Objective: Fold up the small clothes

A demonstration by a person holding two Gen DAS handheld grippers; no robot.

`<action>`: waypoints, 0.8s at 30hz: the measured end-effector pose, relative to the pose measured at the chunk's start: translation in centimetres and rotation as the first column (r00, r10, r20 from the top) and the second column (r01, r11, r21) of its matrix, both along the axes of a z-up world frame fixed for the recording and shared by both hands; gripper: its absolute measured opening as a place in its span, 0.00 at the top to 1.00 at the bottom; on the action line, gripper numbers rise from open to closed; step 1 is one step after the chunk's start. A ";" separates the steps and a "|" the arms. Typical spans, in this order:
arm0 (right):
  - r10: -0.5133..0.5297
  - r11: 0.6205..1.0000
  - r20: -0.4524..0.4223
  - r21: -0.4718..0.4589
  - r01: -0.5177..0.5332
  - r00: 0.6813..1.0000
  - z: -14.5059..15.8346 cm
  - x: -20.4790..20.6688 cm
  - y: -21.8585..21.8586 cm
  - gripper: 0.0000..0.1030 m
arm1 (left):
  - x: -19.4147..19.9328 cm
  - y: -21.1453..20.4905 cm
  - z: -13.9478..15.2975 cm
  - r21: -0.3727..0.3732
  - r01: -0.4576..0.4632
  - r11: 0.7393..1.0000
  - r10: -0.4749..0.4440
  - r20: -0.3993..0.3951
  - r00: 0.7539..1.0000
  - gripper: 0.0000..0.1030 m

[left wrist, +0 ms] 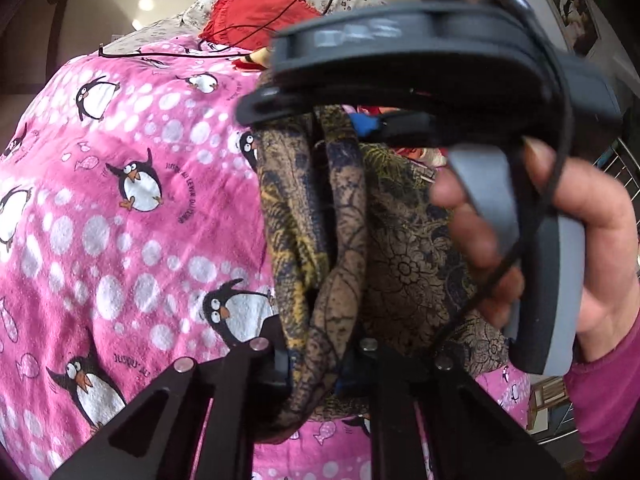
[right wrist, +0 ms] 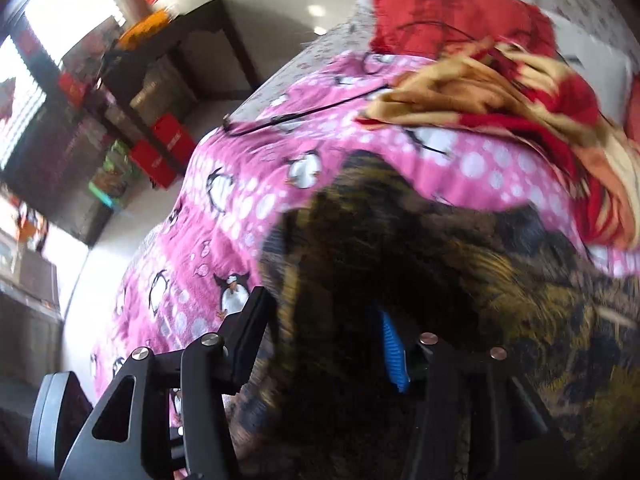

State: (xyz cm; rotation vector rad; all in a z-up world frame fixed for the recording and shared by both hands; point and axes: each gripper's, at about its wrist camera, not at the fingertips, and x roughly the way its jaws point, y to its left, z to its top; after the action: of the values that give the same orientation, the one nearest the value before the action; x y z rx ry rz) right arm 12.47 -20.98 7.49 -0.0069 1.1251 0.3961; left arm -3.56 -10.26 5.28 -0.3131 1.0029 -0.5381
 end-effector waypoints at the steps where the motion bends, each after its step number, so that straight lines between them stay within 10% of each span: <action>1: 0.008 1.000 -0.007 -0.016 -0.008 1.000 -0.3 0.2 0.6 0.51 | 0.0 0.0 0.0 0.003 -0.003 1.000 0.003 0.000 1.000 0.88; 4: -0.010 0.996 -0.008 -0.086 0.009 1.000 -1.0 0.7 1.3 0.51 | -0.1 -0.3 0.0 0.030 -0.011 0.999 0.011 -0.008 1.000 0.88; 9: -0.040 0.998 0.025 -0.046 0.041 0.999 -0.2 -0.5 -1.0 0.86 | -0.6 -1.1 0.5 0.076 -0.016 0.997 0.016 -0.006 1.000 0.88; 24: -0.033 0.995 0.135 -0.094 0.046 0.990 5.7 -5.6 -10.1 0.90 | -2.7 -10.4 5.1 0.133 0.123 0.983 -0.130 0.048 0.990 0.88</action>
State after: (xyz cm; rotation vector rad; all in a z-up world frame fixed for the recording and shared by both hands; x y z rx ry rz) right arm 6.86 -31.09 13.24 -0.0948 1.0104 0.3008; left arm -6.23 -20.65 10.39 -0.1177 1.0023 -0.5905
